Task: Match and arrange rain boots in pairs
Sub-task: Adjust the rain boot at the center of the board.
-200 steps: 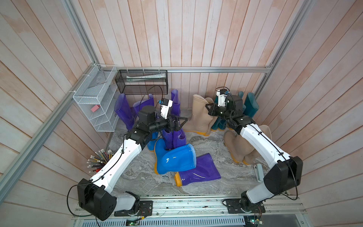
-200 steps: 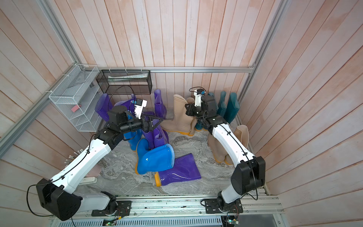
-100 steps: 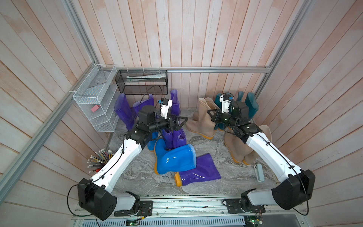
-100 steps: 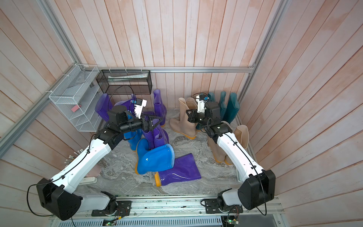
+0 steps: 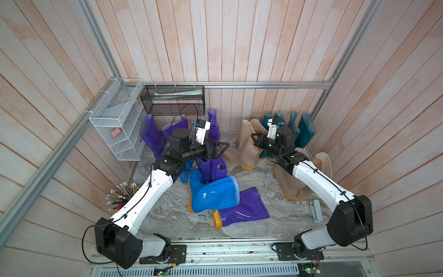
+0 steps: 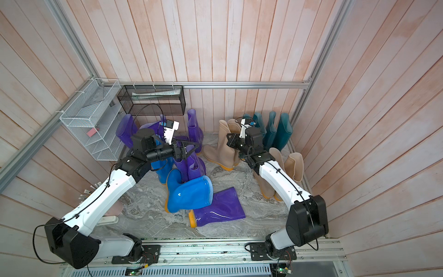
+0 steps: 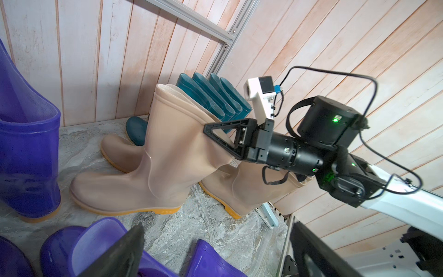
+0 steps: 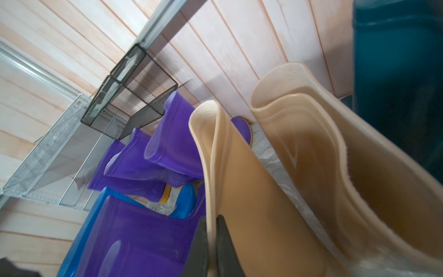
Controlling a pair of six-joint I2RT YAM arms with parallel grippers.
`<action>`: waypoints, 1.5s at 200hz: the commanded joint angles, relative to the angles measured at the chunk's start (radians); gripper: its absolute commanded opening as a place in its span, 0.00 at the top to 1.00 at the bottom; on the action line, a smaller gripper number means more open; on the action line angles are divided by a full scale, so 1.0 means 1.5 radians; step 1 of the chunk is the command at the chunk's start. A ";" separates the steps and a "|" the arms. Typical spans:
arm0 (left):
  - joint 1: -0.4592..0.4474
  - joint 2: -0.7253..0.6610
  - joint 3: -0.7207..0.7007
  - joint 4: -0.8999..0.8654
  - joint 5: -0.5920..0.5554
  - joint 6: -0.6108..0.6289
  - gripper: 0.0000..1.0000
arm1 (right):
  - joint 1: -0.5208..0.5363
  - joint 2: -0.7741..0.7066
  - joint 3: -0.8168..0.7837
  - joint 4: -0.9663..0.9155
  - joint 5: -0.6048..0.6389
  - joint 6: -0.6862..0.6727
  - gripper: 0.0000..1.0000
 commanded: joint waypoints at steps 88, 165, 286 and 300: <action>0.006 0.009 -0.002 0.006 0.009 0.003 0.03 | 0.050 0.177 0.146 0.203 0.132 0.073 1.00; 0.011 0.010 -0.002 0.003 0.007 0.006 0.02 | 0.080 0.243 0.118 0.236 0.146 0.051 0.95; -0.044 0.106 0.167 -0.104 -0.120 0.029 0.00 | 0.076 0.021 0.140 -0.004 0.132 -0.163 0.32; -0.060 0.152 0.230 -0.145 -0.150 0.034 0.00 | 0.055 0.031 0.170 -0.057 0.110 -0.186 0.30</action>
